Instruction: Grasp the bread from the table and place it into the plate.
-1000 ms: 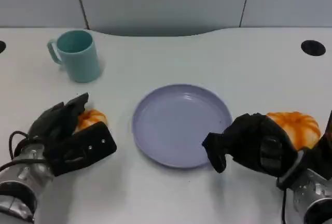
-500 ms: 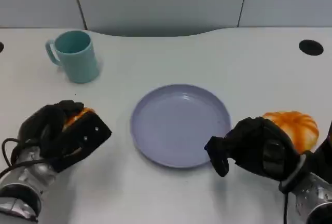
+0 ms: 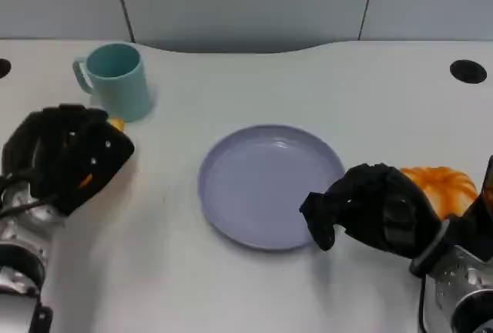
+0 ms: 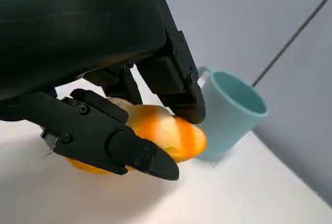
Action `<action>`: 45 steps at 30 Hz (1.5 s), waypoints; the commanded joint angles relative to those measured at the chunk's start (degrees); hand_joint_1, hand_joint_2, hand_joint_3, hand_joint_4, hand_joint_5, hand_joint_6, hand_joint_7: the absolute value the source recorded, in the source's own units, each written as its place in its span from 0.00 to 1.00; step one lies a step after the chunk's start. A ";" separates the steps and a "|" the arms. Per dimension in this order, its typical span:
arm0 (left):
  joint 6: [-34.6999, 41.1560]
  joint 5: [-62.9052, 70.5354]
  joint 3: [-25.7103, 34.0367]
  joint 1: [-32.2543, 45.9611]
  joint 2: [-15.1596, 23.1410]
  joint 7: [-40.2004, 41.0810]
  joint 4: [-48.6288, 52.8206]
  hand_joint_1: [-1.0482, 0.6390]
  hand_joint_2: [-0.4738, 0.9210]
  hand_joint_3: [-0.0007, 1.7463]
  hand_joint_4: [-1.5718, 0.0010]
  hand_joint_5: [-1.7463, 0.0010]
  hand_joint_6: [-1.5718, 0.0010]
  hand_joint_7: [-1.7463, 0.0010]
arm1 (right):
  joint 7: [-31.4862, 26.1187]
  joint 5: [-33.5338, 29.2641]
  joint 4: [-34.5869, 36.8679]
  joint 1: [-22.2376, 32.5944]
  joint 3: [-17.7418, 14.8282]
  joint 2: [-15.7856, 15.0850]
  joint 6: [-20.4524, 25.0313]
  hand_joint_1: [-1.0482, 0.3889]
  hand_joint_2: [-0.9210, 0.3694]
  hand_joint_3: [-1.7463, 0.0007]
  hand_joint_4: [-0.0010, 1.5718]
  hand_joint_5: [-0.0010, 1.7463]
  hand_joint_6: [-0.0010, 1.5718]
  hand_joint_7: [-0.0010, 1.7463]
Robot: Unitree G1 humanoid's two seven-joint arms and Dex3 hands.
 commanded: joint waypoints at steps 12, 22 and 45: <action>-11.85 -11.95 7.05 -4.92 -12.88 -16.30 -1.95 0.49 0.90 0.00 0.32 0.72 0.22 1.00 | 2.62 2.71 3.30 -4.69 -4.60 1.80 -1.09 0.43 0.00 0.99 0.44 0.81 0.73 0.03; -16.97 -7.39 0.76 -0.60 -18.37 -18.24 -2.27 0.49 0.91 0.00 0.32 0.66 0.23 1.00 | 5.79 3.34 4.07 -5.25 -6.34 2.55 1.16 0.45 0.00 0.97 0.38 0.96 0.73 0.02; -19.67 -17.74 5.86 1.67 -11.00 -42.75 -5.27 0.00 1.00 0.44 1.00 1.00 1.00 1.00 | -2.51 -0.28 3.26 -5.51 -3.63 2.52 -2.16 0.41 0.02 1.00 0.45 0.85 0.76 0.02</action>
